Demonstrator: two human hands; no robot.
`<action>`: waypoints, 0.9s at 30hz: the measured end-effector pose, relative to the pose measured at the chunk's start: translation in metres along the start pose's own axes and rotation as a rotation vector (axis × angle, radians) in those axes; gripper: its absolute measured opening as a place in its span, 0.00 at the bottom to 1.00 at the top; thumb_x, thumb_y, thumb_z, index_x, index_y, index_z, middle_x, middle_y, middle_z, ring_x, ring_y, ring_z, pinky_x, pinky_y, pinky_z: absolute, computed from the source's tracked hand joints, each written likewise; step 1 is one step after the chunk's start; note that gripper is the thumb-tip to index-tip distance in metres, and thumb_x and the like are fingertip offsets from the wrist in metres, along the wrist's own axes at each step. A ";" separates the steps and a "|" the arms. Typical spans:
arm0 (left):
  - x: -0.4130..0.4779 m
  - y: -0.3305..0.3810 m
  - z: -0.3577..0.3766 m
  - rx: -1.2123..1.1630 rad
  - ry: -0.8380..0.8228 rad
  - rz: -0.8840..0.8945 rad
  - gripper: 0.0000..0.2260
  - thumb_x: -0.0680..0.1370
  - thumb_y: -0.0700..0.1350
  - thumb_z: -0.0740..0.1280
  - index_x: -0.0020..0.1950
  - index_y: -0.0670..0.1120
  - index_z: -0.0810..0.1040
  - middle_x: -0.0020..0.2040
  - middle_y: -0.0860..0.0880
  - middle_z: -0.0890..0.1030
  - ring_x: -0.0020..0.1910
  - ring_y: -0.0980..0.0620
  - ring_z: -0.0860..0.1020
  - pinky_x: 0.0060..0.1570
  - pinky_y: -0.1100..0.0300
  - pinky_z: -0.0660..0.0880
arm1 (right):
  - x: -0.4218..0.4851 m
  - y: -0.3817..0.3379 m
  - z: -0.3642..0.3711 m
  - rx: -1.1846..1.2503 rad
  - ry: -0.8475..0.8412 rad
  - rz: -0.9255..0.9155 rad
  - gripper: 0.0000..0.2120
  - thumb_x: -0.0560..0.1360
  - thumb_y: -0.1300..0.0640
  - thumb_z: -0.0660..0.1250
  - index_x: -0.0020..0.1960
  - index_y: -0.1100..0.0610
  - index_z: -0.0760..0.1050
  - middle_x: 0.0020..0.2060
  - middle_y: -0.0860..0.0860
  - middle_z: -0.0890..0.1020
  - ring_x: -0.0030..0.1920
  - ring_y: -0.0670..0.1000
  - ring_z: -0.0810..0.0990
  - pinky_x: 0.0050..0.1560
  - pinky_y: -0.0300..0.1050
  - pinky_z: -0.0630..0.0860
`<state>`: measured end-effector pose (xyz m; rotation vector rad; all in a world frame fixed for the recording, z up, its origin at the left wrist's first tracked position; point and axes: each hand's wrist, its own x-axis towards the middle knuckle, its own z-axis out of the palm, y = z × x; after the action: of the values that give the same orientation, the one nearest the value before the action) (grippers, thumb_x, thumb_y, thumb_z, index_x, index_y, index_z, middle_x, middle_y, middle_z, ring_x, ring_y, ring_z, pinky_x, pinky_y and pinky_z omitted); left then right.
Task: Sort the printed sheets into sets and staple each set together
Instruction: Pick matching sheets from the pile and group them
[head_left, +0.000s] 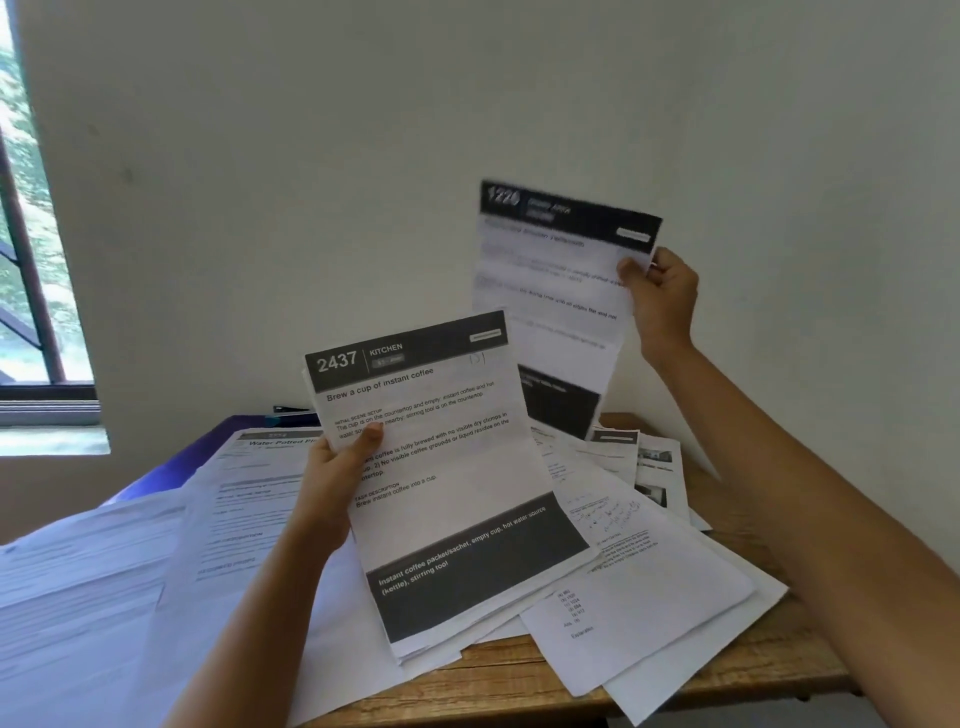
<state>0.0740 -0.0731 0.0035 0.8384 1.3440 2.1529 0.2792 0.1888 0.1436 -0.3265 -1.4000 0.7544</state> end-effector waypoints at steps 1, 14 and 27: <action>0.000 0.000 0.001 -0.009 0.000 0.009 0.04 0.78 0.42 0.65 0.52 0.48 0.76 0.49 0.45 0.84 0.40 0.48 0.84 0.36 0.51 0.83 | -0.001 -0.002 0.002 0.017 -0.048 0.020 0.03 0.76 0.61 0.68 0.46 0.54 0.79 0.38 0.49 0.83 0.39 0.48 0.80 0.44 0.46 0.78; 0.001 0.004 0.002 -0.102 0.018 0.015 0.07 0.79 0.42 0.64 0.57 0.47 0.75 0.51 0.46 0.84 0.46 0.44 0.84 0.35 0.51 0.82 | -0.027 -0.016 0.036 0.220 -0.525 0.366 0.11 0.75 0.54 0.65 0.56 0.55 0.78 0.50 0.51 0.84 0.49 0.52 0.84 0.47 0.48 0.81; 0.003 0.009 -0.001 -0.282 0.037 -0.096 0.08 0.81 0.42 0.62 0.59 0.48 0.76 0.56 0.43 0.83 0.45 0.45 0.84 0.36 0.48 0.82 | -0.028 -0.029 0.074 0.031 -0.629 0.495 0.07 0.80 0.61 0.62 0.47 0.57 0.79 0.35 0.48 0.85 0.34 0.46 0.83 0.36 0.40 0.80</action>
<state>0.0703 -0.0752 0.0118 0.6128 1.0408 2.2235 0.2164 0.1327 0.1531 -0.4419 -1.9219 1.3652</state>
